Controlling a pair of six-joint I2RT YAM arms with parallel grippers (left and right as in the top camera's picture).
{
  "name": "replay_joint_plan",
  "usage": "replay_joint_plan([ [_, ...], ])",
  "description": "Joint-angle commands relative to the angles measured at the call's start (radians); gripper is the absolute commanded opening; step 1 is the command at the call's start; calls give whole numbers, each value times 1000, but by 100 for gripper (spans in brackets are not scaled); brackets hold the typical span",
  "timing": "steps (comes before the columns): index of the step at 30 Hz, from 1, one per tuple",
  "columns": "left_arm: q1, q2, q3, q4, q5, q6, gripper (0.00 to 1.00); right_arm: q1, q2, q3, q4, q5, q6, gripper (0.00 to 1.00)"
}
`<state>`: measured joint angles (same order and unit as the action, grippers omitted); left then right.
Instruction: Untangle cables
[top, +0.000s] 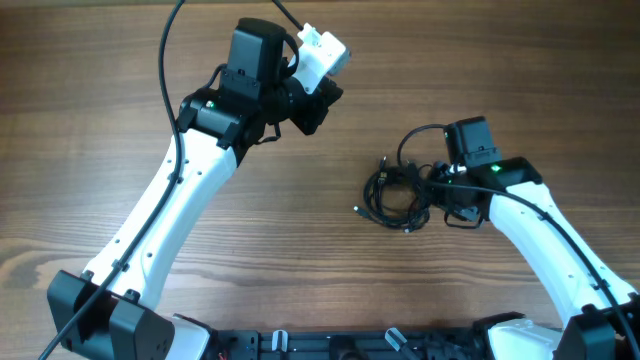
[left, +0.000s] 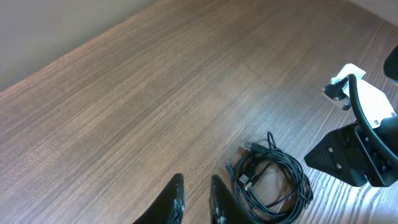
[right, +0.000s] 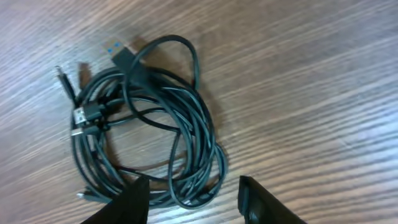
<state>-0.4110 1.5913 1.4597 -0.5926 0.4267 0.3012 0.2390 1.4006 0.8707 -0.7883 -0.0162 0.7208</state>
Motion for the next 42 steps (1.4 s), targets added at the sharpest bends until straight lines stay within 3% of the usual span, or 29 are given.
replay_joint_plan([
  [1,2,9,12,-8,-5,-2,15,34,8,-2,-13,105,98,51],
  [12,5,9,12,-33,-6,6,15,118,113,-2,-16,62,149,54],
  [15,6,9,12,-37,-6,6,15,123,114,-2,-32,45,173,59],
  [22,6,9,12,-70,-5,6,15,125,114,-8,-24,110,198,53],
  [28,5,9,12,-85,-5,7,15,125,114,-57,71,124,199,55],
  [42,5,9,12,-116,10,9,15,125,167,-63,86,142,195,54],
])
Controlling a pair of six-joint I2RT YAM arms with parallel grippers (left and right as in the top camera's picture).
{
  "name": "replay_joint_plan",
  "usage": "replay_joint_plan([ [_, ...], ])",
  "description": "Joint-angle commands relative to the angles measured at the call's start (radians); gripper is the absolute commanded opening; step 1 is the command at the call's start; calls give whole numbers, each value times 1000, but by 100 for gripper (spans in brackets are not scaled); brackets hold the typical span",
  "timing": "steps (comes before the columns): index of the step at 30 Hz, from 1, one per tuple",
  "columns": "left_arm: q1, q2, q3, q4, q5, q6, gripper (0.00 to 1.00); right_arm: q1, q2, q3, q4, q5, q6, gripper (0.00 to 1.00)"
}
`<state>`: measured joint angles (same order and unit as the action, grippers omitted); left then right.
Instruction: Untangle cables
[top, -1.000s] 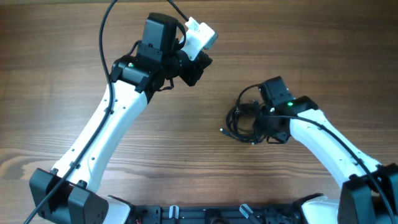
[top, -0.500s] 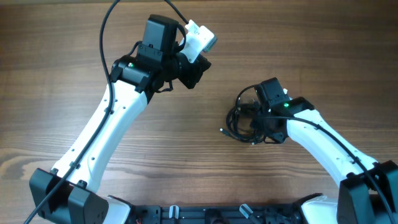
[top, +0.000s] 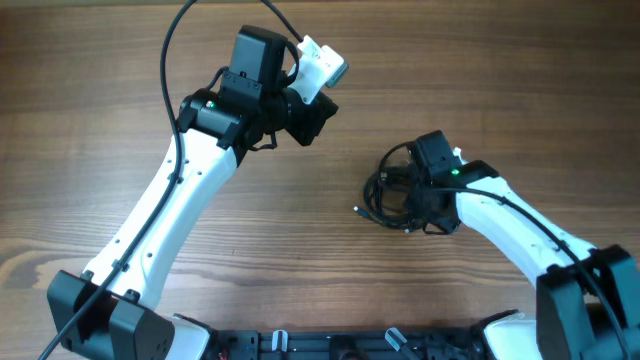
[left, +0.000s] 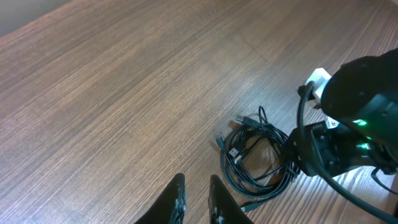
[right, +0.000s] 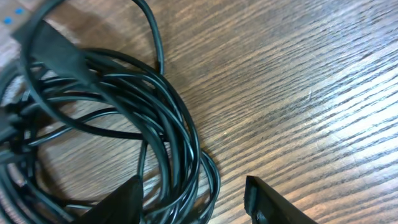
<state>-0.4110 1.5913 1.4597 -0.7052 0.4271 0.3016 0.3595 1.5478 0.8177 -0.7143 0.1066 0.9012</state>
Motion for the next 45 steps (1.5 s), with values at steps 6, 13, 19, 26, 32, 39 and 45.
replay_joint_plan([
  [6,5,9,12,-7,10,9,15,4,21,-11,15,21,-8,51],
  [13,5,9,12,-18,10,9,15,4,22,-28,18,16,-7,38],
  [19,5,9,12,-25,10,9,15,4,22,-28,19,11,-3,15],
  [26,5,9,12,-26,10,9,15,4,21,-19,113,-66,3,5],
  [32,5,9,12,-45,21,9,15,3,21,29,90,-50,23,19],
  [39,5,9,12,-45,21,9,15,3,21,20,7,51,56,47],
  [45,5,9,12,-45,21,9,15,3,21,-27,49,55,71,48],
])
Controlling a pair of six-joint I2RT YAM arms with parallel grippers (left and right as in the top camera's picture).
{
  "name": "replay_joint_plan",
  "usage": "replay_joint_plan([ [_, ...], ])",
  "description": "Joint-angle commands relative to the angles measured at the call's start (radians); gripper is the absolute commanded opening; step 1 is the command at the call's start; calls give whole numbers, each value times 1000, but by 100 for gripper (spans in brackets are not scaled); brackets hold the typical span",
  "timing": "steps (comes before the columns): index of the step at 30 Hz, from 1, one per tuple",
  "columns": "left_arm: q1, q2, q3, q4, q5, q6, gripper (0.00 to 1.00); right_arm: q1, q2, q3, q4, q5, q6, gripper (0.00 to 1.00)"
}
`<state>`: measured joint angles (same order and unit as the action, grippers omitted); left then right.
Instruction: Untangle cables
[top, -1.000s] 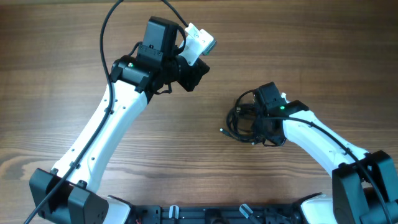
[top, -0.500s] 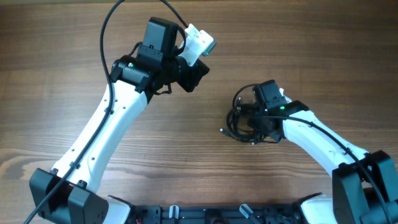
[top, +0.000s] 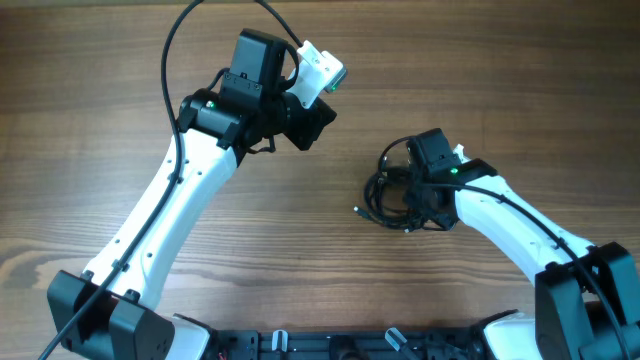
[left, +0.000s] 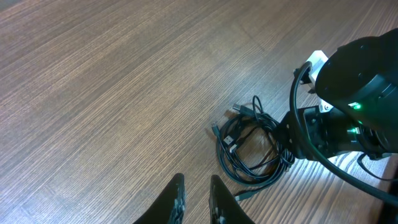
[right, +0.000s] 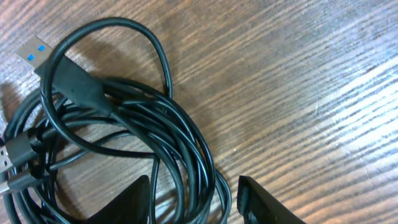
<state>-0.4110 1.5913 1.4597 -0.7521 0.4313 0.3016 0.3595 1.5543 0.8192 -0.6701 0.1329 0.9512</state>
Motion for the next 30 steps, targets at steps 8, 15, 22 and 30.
replay_joint_plan([
  [8,5,9,12,-2,17,28,15,3,15,-42,22,23,21,25],
  [15,5,8,12,-16,16,33,15,3,15,-42,64,-20,23,5],
  [22,5,8,12,-24,16,36,16,3,15,-43,74,-21,17,41],
  [30,5,8,12,-24,17,36,15,3,39,-43,86,-18,-8,41],
])
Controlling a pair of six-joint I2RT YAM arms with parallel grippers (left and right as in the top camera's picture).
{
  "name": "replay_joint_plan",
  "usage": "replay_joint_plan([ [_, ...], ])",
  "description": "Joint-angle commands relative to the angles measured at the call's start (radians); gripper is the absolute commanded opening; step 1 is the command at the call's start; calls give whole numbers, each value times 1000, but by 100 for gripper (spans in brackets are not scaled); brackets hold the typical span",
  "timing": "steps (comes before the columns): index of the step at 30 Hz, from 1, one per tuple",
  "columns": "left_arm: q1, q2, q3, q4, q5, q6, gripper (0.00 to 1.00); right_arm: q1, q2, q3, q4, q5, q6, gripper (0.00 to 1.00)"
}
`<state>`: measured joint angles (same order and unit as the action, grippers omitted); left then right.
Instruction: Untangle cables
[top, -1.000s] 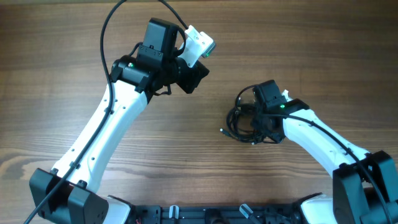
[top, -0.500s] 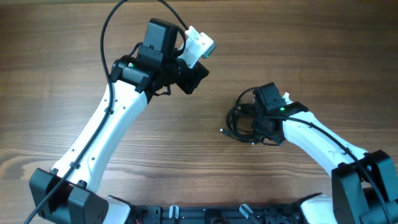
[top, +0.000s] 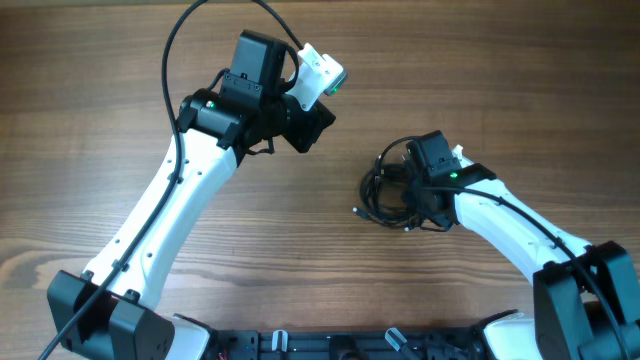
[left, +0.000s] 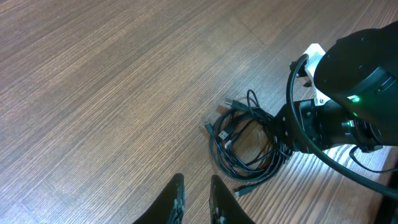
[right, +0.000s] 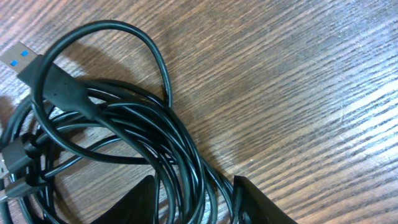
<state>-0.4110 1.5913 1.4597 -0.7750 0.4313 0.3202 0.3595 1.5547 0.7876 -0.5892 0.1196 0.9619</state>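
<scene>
A tangled bundle of black cables (top: 388, 196) lies on the wooden table right of centre, also seen in the left wrist view as a cable bundle (left: 244, 144). One end is a USB plug with a blue insert (right: 17, 60). My right gripper (right: 193, 202) is low over the bundle's right side, open, with several strands (right: 186, 168) running between its fingers. In the overhead view the right gripper (top: 418, 203) is mostly hidden under its own wrist. My left gripper (left: 196, 186) hovers high and to the left of the bundle, fingers nearly together with nothing between them.
The left arm's white camera block (top: 321, 67) and its cable loop (top: 175, 45) sit at the upper middle. Bare wood table (top: 90, 150) surrounds the bundle. A loose connector end (left: 240, 192) sticks out of the bundle toward the left gripper.
The right gripper's fingers stand slightly closer around the strands, and the bundle sits a little further left. The left wrist view has shifted a bit, with the bundle now higher and further left in it.
At first my right gripper hung open over the bundle's right edge, with the arm off to the right. Later it was down at the bundle with strands between its fingers, and it has stayed there. My left gripper kept high at the upper left, drifting slightly.
</scene>
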Motion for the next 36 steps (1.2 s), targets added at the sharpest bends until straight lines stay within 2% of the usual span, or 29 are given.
replay_joint_plan([
  [1,5,9,12,-1,17,17,16,3,48,-11,5,-5,-18,40],
  [5,5,8,12,-2,16,17,15,5,79,-11,22,-16,-18,32],
  [8,5,8,12,-2,16,17,15,8,79,-11,40,-34,-15,18],
  [10,5,8,12,-2,16,17,15,8,78,-11,40,-50,-9,5],
  [13,5,8,12,-2,16,17,15,8,66,-8,53,-58,-21,5],
  [16,5,9,12,-8,17,17,16,8,-14,-8,118,-104,-101,5],
  [21,5,9,12,-77,134,123,31,0,-213,-6,190,-95,-124,4],
  [23,5,9,12,-81,152,124,37,-21,-259,-6,200,-88,-126,5],
  [28,5,13,11,-136,371,274,42,-37,-269,-6,260,-111,-124,5],
  [36,5,94,-53,-133,497,331,48,-37,-269,-6,412,-181,-72,5],
])
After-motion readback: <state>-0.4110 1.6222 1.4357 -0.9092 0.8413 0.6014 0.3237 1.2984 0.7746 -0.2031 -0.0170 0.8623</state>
